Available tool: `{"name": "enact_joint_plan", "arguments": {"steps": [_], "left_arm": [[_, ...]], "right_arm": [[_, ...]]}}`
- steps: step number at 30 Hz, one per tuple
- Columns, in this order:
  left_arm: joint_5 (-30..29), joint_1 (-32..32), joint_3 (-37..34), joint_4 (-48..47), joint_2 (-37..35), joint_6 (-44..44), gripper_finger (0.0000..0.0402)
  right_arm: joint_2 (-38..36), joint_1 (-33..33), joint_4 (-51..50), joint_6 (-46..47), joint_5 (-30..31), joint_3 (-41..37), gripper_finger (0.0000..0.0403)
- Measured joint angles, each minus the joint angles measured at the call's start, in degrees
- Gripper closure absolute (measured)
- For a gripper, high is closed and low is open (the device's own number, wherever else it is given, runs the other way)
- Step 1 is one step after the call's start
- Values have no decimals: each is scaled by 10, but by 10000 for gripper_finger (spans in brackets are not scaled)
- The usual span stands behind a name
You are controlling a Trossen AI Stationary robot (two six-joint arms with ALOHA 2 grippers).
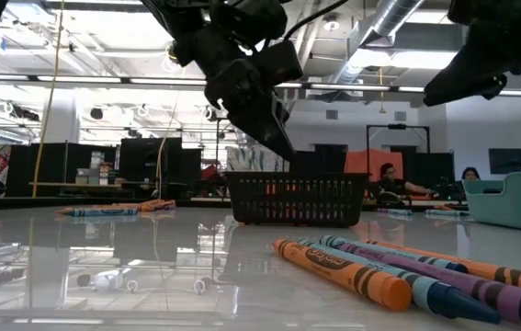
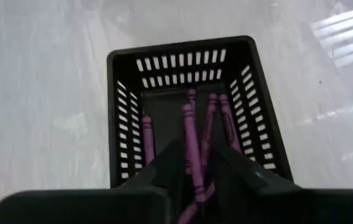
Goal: Sort crayons
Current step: Put the light blue green crayon into the green bin
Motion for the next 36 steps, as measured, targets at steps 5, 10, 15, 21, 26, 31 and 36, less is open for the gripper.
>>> {"name": "enact_joint_plan", "arguments": {"steps": [5,10,15,21,26,31,36], "left_arm": [[-3,-5,0,1,-2,1,270],[-5,-23,0,0,-27,-14,245],[-7,-71,0,-6,-63,-20,243],[-62,-160,0,-7,-80,-12,242],[-151,-222,0,-11,-80,-22,242],[-242,-258,0,-1,-80,-64,242],[-260,-278,-28,50,-80,-75,242]], "right_arm": [[0,-36,-9,19,4,0,275],[0,-99,-39,37,8,0,275],[0,-192,-66,46,-31,0,273],[1,-323,-76,20,-114,0,243],[1,-422,-74,-19,-170,0,221],[18,-516,-55,-57,-223,0,226],[75,-590,1,-94,-307,0,239]]}}
